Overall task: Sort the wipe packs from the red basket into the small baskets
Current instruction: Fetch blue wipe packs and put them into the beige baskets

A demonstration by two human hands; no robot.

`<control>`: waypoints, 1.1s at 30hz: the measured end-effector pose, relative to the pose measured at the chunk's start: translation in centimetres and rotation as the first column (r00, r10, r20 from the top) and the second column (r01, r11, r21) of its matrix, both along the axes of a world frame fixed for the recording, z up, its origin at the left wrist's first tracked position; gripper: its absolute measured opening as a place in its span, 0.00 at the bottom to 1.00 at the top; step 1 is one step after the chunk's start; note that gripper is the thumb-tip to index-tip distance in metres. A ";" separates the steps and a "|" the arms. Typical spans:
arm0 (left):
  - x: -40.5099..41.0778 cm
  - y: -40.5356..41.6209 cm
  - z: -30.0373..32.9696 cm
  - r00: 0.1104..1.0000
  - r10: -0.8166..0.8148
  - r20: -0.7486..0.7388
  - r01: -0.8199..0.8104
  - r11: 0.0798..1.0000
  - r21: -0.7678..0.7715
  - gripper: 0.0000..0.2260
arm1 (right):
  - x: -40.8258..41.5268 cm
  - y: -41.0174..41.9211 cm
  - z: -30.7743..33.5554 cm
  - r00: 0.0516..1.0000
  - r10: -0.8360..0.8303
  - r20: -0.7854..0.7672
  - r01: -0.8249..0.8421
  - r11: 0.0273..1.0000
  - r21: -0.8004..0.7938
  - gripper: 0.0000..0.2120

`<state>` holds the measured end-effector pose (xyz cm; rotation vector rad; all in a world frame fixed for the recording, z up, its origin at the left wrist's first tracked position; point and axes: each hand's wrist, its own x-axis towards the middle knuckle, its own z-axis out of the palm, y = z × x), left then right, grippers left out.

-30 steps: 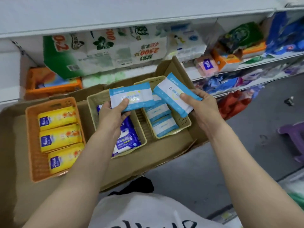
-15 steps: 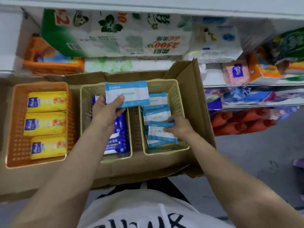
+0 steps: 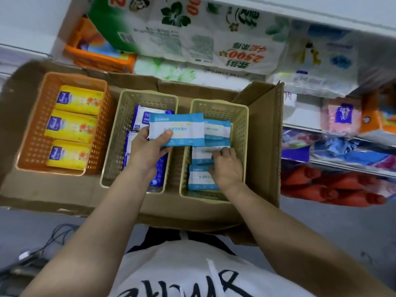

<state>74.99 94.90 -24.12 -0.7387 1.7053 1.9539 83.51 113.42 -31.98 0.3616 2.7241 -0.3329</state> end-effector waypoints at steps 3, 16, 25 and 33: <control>0.2 0.7 0.1 0.998 -0.055 0.001 0.055 0.998 -0.023 0.12 | -1.5 1.1 3.2 0.847 -0.374 -0.377 0.264 0.913 -0.312 0.11; -0.5 5.7 -1.8 0.968 -0.240 -0.072 0.200 0.914 -0.352 0.17 | -9.8 10.5 8.6 0.897 -0.413 -0.158 0.291 0.821 -0.492 0.12; -1.9 6.0 -4.5 0.913 -0.405 -0.061 0.282 0.729 -0.624 0.15 | -13.7 8.8 4.6 0.992 -0.065 0.111 0.097 0.944 -0.317 0.19; -4.4 3.4 -4.9 0.930 -0.364 0.043 0.359 0.882 -0.306 0.10 | -11.0 5.0 -1.1 0.999 -0.042 -0.033 0.038 0.992 -0.121 0.27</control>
